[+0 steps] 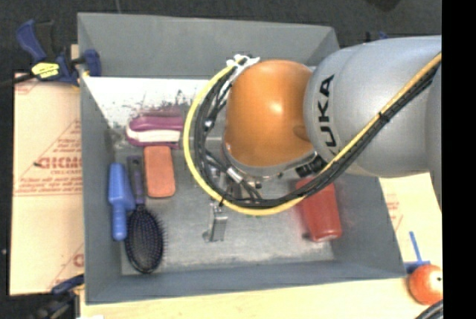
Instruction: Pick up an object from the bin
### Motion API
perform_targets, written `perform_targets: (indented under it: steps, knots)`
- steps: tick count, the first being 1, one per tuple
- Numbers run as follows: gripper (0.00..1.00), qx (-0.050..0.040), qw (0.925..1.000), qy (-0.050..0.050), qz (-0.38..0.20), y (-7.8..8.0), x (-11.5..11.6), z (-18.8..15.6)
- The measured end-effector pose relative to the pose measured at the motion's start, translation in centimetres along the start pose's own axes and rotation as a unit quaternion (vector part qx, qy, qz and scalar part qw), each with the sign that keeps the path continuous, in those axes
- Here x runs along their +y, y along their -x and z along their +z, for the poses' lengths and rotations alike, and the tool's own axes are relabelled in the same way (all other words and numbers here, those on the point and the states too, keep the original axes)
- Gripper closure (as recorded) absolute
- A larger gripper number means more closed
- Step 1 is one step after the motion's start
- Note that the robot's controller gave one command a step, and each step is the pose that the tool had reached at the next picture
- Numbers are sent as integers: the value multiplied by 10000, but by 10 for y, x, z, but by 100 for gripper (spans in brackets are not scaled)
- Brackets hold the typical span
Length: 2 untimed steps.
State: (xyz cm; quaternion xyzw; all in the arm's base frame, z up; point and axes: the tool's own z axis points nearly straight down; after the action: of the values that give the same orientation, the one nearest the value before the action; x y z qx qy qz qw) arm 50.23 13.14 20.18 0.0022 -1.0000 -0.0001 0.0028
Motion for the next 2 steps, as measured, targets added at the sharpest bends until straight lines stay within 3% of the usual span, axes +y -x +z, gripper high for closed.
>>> perform_targets:
  steps: [1, 2]
  knots:
    - [0, -38, 10000, 6, 26, 2, -1, -4]
    - [0, -61, 9958, 24, 911, 61, 56, 104]
